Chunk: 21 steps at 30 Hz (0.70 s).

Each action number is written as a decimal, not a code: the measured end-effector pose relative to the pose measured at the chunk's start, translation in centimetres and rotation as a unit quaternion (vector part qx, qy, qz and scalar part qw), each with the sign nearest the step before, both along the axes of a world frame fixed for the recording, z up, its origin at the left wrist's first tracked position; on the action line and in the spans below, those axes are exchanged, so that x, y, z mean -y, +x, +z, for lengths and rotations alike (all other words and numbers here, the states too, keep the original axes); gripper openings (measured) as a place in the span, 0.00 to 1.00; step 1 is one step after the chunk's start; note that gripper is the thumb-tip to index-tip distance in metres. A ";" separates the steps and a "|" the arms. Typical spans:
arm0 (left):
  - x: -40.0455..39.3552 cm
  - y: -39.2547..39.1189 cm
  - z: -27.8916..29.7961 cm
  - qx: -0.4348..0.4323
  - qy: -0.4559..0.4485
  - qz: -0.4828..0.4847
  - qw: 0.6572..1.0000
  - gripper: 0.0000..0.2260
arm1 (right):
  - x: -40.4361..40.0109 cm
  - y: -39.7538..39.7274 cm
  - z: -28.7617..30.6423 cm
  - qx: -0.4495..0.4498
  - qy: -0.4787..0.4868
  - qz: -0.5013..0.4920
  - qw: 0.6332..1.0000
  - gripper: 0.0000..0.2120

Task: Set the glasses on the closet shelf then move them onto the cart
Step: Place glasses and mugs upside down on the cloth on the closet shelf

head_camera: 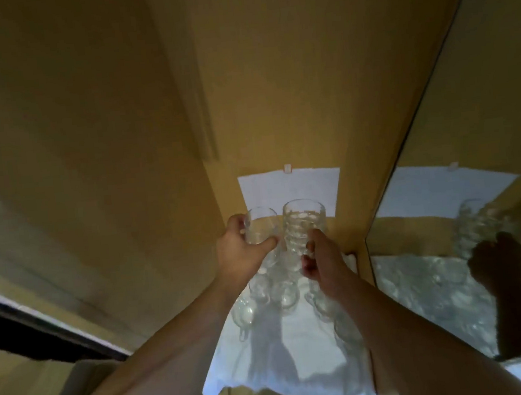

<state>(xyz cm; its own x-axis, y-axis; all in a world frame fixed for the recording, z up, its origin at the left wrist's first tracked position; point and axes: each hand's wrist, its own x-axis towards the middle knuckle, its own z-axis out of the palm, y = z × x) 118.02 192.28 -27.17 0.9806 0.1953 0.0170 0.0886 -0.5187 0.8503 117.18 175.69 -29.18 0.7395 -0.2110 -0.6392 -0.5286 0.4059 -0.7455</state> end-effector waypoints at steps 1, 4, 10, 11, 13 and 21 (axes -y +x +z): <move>-0.1 0.0 1.3 0.009 0.001 0.001 1.000 0.27 | -0.2 0.3 1.2 0.012 -0.006 0.005 1.000 0.13; -0.8 -0.5 5.7 0.047 0.011 0.014 0.999 0.32 | -0.7 0.4 4.8 0.072 -0.004 0.026 0.997 0.10; -2.5 -2.0 12.7 0.114 -0.053 0.044 0.991 0.35 | -1.7 -0.4 10.8 0.140 -0.036 0.054 0.988 0.15; -2.7 -2.4 13.7 0.125 -0.066 0.047 0.989 0.35 | -1.9 -0.7 11.7 0.145 -0.042 0.061 0.987 0.16; -3.4 -3.5 15.6 0.143 -0.094 0.049 0.984 0.37 | -2.3 -1.9 13.6 0.159 -0.044 0.072 0.984 0.16; -5.8 -10.1 20.5 0.210 -0.155 0.017 0.965 0.42 | -3.7 -9.9 19.1 0.221 -0.068 0.079 0.970 0.17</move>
